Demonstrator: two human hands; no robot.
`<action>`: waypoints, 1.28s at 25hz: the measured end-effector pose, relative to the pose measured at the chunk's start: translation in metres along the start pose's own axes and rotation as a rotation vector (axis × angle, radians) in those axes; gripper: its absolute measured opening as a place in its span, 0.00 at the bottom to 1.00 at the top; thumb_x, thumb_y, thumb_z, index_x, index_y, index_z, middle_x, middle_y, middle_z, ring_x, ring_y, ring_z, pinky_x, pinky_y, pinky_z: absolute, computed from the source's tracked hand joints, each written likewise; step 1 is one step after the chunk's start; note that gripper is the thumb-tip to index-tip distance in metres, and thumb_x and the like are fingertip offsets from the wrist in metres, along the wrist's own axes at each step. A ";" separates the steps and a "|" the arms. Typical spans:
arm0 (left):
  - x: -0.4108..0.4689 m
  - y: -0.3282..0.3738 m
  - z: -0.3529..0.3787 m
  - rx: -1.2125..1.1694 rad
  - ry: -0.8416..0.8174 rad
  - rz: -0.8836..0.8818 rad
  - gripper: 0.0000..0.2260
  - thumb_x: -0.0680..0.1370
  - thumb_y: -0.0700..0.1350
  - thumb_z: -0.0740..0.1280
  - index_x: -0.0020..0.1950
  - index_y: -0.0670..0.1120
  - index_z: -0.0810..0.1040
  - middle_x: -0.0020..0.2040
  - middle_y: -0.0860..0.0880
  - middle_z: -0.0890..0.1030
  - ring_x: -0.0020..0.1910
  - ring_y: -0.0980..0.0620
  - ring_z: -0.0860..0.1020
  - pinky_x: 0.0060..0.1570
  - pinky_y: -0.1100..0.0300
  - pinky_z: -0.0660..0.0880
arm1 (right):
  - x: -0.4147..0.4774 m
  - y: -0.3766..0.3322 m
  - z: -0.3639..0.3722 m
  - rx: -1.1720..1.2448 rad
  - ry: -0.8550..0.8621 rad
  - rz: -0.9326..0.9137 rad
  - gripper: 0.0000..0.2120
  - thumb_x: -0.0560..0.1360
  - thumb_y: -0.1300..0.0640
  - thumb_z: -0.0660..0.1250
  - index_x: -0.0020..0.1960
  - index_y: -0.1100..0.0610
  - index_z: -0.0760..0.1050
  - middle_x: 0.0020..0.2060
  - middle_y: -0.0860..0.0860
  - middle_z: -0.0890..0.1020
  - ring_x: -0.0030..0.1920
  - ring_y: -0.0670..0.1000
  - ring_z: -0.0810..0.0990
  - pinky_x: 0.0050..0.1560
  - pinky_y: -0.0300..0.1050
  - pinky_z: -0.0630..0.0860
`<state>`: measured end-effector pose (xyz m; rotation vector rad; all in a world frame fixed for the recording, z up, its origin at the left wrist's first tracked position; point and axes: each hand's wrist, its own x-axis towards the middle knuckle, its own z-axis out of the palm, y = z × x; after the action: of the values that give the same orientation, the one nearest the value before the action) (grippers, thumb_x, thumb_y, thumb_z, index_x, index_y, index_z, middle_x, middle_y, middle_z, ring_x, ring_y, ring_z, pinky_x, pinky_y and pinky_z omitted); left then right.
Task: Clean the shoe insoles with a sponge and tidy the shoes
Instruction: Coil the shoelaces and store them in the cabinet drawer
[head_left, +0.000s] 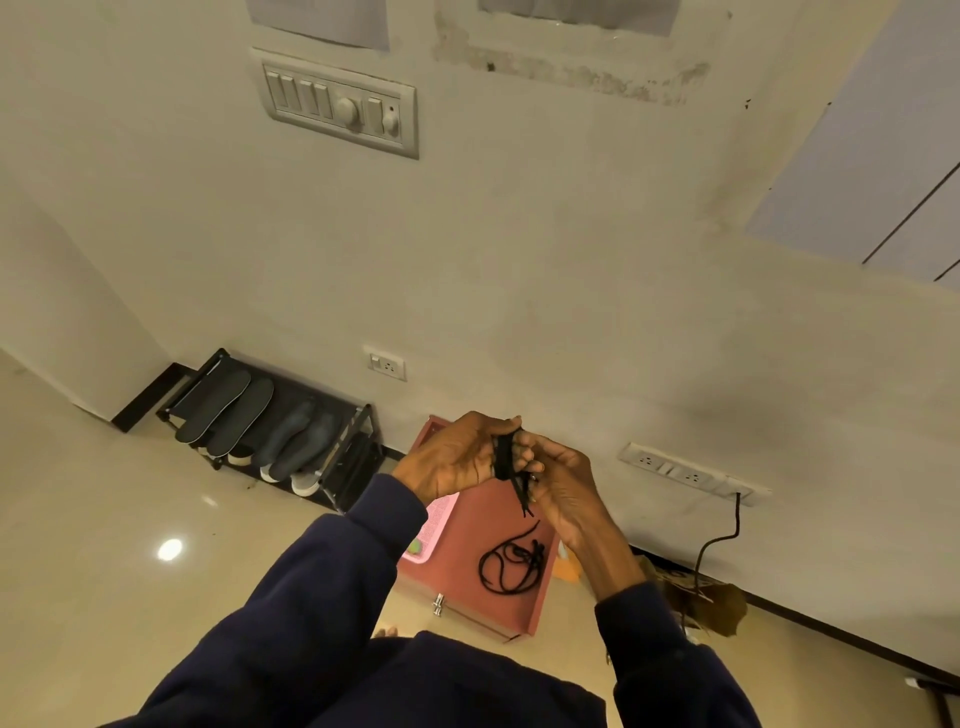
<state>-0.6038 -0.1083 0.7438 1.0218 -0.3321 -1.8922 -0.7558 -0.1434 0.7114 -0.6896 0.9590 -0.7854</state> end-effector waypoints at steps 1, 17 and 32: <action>-0.001 -0.003 0.004 0.026 0.013 0.024 0.10 0.81 0.40 0.66 0.43 0.37 0.81 0.40 0.42 0.79 0.39 0.45 0.81 0.53 0.55 0.81 | -0.001 0.001 -0.004 -0.058 -0.010 -0.044 0.10 0.79 0.73 0.64 0.49 0.66 0.84 0.36 0.57 0.81 0.32 0.47 0.76 0.36 0.35 0.76; -0.001 -0.033 0.019 -0.136 0.044 0.160 0.07 0.81 0.41 0.68 0.46 0.38 0.79 0.39 0.44 0.78 0.37 0.48 0.78 0.56 0.53 0.76 | -0.018 -0.019 -0.026 -0.662 -0.077 -0.430 0.08 0.81 0.61 0.68 0.54 0.55 0.86 0.43 0.48 0.88 0.47 0.47 0.86 0.48 0.39 0.81; 0.029 -0.079 -0.054 0.328 0.295 0.123 0.05 0.80 0.44 0.72 0.51 0.43 0.83 0.48 0.45 0.83 0.48 0.49 0.81 0.53 0.56 0.80 | 0.019 0.057 -0.059 -0.686 -0.008 -0.304 0.08 0.81 0.59 0.68 0.50 0.50 0.85 0.43 0.47 0.87 0.47 0.48 0.86 0.54 0.54 0.83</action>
<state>-0.6167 -0.0801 0.6486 1.4460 -0.5297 -1.5787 -0.7866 -0.1381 0.6335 -1.4584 1.1380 -0.7096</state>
